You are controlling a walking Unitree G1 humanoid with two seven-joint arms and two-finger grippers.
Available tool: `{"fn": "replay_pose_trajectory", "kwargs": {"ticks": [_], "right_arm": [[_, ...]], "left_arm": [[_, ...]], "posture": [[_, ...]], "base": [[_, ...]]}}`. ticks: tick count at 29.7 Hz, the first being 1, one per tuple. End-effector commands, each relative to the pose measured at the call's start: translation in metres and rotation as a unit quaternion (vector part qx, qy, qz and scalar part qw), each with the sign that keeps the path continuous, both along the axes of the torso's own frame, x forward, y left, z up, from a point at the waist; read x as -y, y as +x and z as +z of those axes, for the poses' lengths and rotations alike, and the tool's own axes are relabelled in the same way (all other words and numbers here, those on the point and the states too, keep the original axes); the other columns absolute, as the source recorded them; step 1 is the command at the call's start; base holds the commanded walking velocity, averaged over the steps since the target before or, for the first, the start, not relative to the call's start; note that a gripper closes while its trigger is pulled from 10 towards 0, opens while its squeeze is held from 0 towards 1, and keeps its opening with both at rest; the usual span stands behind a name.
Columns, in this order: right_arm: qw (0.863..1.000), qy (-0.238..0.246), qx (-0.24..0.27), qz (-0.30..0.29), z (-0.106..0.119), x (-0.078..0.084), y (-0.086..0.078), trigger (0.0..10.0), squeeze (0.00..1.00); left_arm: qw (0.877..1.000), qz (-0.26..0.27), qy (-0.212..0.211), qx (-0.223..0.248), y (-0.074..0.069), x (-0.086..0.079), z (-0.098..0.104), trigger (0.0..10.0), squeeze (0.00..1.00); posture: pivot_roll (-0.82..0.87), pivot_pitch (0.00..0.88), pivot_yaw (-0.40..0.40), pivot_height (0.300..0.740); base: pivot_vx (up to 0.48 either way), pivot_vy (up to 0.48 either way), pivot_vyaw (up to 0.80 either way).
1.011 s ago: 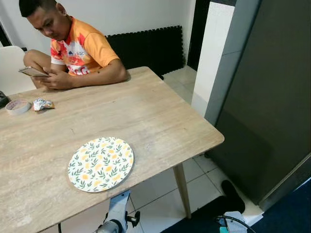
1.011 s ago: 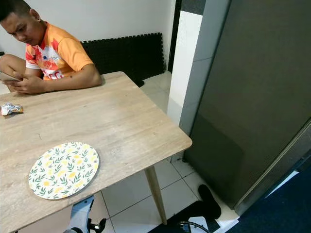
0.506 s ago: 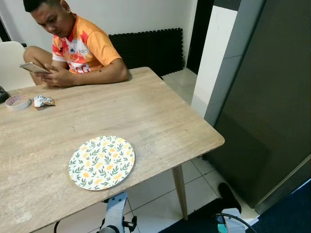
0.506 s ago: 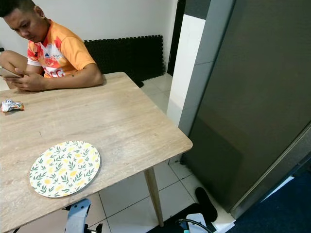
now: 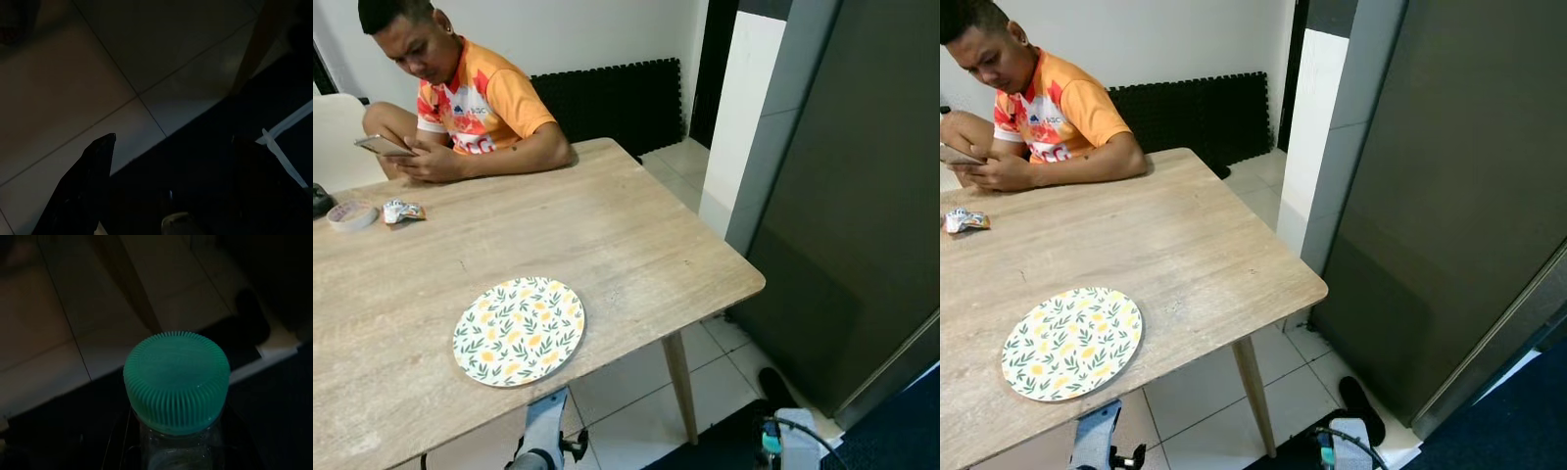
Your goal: Restocking fridge
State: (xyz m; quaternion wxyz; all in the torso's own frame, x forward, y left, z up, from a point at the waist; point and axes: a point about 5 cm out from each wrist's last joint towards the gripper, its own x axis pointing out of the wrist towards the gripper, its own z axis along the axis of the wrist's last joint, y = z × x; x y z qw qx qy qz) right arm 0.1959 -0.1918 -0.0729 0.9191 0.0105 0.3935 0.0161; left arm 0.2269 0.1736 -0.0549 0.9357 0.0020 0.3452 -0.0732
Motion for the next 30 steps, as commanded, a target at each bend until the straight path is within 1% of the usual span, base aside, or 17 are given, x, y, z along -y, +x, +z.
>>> {"fn": "replay_pose_trajectory", "kwargs": {"ticks": [1, 7, 10, 12, 15, 16, 17, 18, 20, 21, 23, 24, 26, 28, 30], "right_arm": [[1.0, -0.004, 0.022, -0.001, 0.005, 0.002, 0.007, 10.0, 0.0], [0.999, -0.013, 0.045, -0.011, 0.01, -0.002, 0.015, 10.0, 0.0], [0.998, -0.003, 0.047, -0.032, 0.01, -0.002, 0.016, 10.0, 0.0], [0.999, 0.004, 0.041, -0.034, 0.009, -0.002, 0.015, 10.0, 0.0], [0.999, 0.012, 0.027, -0.028, 0.006, -0.003, 0.011, 10.0, 0.0], [1.0, 0.01, 0.015, -0.023, 0.004, -0.003, 0.008, 10.0, 0.0], [1.0, 0.008, -0.007, -0.015, 0.001, -0.003, 0.004, 10.0, 0.0], [1.0, 0.008, -0.007, -0.015, 0.001, -0.003, 0.004, 10.0, 0.0], [0.999, 0.003, -0.038, 0.0, -0.004, -0.004, -0.003, 10.0, 0.0], [0.999, 0.003, -0.038, 0.0, -0.004, -0.004, -0.003, 10.0, 0.0], [0.998, 0.0, -0.059, 0.016, -0.007, -0.005, -0.007, 10.0, 0.0], [0.998, 0.0, -0.065, 0.016, -0.008, -0.005, -0.009, 10.0, 0.0], [0.998, 0.0, -0.065, 0.016, -0.008, -0.005, -0.009, 10.0, 0.0], [0.997, 0.001, -0.07, 0.019, -0.009, -0.007, -0.01, 10.0, 0.0], [0.997, 0.001, -0.072, 0.022, -0.009, -0.007, -0.01, 10.0, 0.0]], "left_arm": [[1.0, 0.009, 0.006, -0.01, -0.002, -0.009, -0.001, 10.0, 0.0], [1.0, 0.007, 0.007, -0.009, -0.001, -0.01, 0.0, 10.0, 0.0], [1.0, 0.007, 0.007, -0.009, -0.001, -0.011, 0.0, 10.0, 0.0], [1.0, 0.008, 0.007, -0.009, -0.001, -0.011, 0.0, 10.0, 0.0], [1.0, 0.014, 0.006, -0.011, -0.002, -0.012, -0.001, 10.0, 0.0], [1.0, 0.016, 0.005, -0.011, -0.002, -0.012, -0.001, 10.0, 0.0], [1.0, 0.018, 0.005, -0.012, -0.002, -0.012, -0.001, 10.0, 0.0], [1.0, 0.018, 0.005, -0.012, -0.002, -0.012, -0.001, 10.0, 0.0], [1.0, 0.016, 0.008, -0.017, -0.003, -0.012, -0.002, 10.0, 0.0], [1.0, 0.016, 0.008, -0.017, -0.003, -0.012, -0.002, 10.0, 0.0], [0.999, 0.019, 0.015, -0.032, -0.01, -0.014, -0.007, 10.0, 0.0], [0.999, 0.022, 0.016, -0.037, -0.014, -0.015, -0.008, 10.0, 0.0], [0.999, 0.022, 0.016, -0.037, -0.014, -0.015, -0.008, 10.0, 0.0], [0.998, 0.031, 0.013, -0.047, -0.02, -0.017, -0.012, 10.0, 0.0], [0.998, 0.032, 0.01, -0.05, -0.021, -0.017, -0.013, 10.0, 0.0]], "posture": [[0.02, 0.006, -0.008, 0.734], [0.02, 0.0, 0.0, 0.734], [0.02, 0.0, 0.01, 0.734], [0.01, 0.0, 0.013, 0.734], [0.02, 0.0, 0.012, 0.734], [0.02, 0.0, 0.008, 0.734], [0.03, 0.0, 0.0, 0.734], [0.03, 0.0, 0.0, 0.734], [0.03, 0.0, -0.011, 0.734], [0.03, 0.0, -0.011, 0.734], [0.04, 0.0, -0.016, 0.734], [0.04, 0.0, -0.016, 0.734], [0.04, 0.0, -0.016, 0.734], [0.03, 0.0, -0.013, 0.734], [0.02, 0.0, -0.016, 0.734]], "base": [[0.0, 0.0, 0.0], [0.0, 0.0, 0.0], [0.0, 0.0, 0.0], [0.0, 0.0, 0.0], [0.0, 0.0, 0.0], [0.0, 0.0, 0.0], [0.0, 0.0, 0.0], [0.0, 0.0, 0.0], [0.0, 0.0, 0.0], [0.0, 0.0, 0.0], [0.0, 0.0, 0.0], [0.0, 0.0, 0.0], [0.0, 0.0, 0.0], [0.0, 0.0, 0.0], [0.0, 0.0, 0.0]]}}
